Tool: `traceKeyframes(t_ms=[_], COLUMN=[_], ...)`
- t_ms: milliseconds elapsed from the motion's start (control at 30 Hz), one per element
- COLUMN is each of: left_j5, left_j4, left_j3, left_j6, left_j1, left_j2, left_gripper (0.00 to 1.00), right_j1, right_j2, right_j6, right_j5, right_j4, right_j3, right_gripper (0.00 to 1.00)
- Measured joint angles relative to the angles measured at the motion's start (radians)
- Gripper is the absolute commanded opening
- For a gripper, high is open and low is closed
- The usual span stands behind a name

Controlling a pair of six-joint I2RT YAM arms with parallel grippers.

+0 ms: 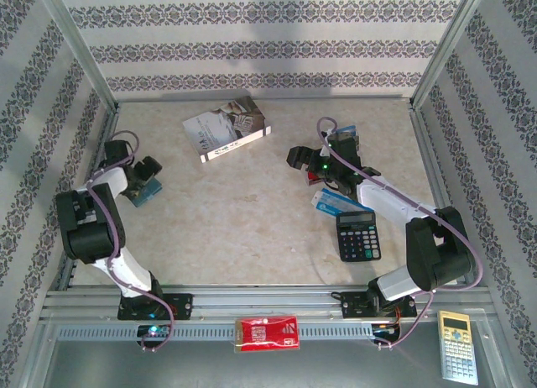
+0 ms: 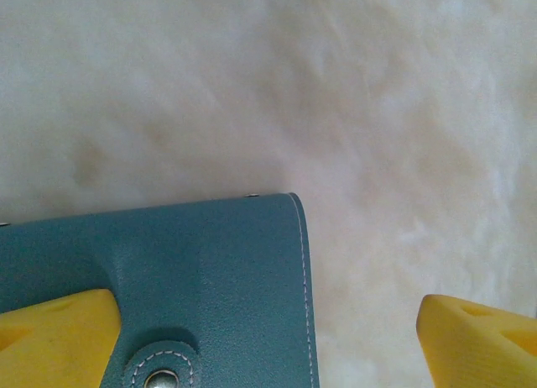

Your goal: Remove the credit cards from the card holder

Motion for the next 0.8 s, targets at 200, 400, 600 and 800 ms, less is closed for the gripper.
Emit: traceKeyframes(t_ms=[200,400,600,800], left_j5=[-0.014,-0.038,-0.055,-0.060], left_j4=[-0.007,-0.020,-0.064,-0.207], left_j3=[-0.146,-0.233,-0.196,-0.051], left_j6=[-0.103,-0.263,-0.361,-0.267], left_j1=[-0.202,-0.452,-0.640,-0.657], left_j2=[-0.148,-0.249,-0.235,-0.202], left_gripper=[0.92,0.91,0.91,0.91], right_j1=[0.006,0.021,0.047,0.123], right_j2=[0.003,0.003,0.003,0.002], right_j6=[0.003,0.007,0.024,0.042], right_j5=[0.016,0.035,0.047,0.066], right_j4=[0.000,0.000,-0.001,-0.020], right_j3=[0.000,0.000,-0.018,-0.040], right_gripper=[0.98,0.98,0.98,0.91])
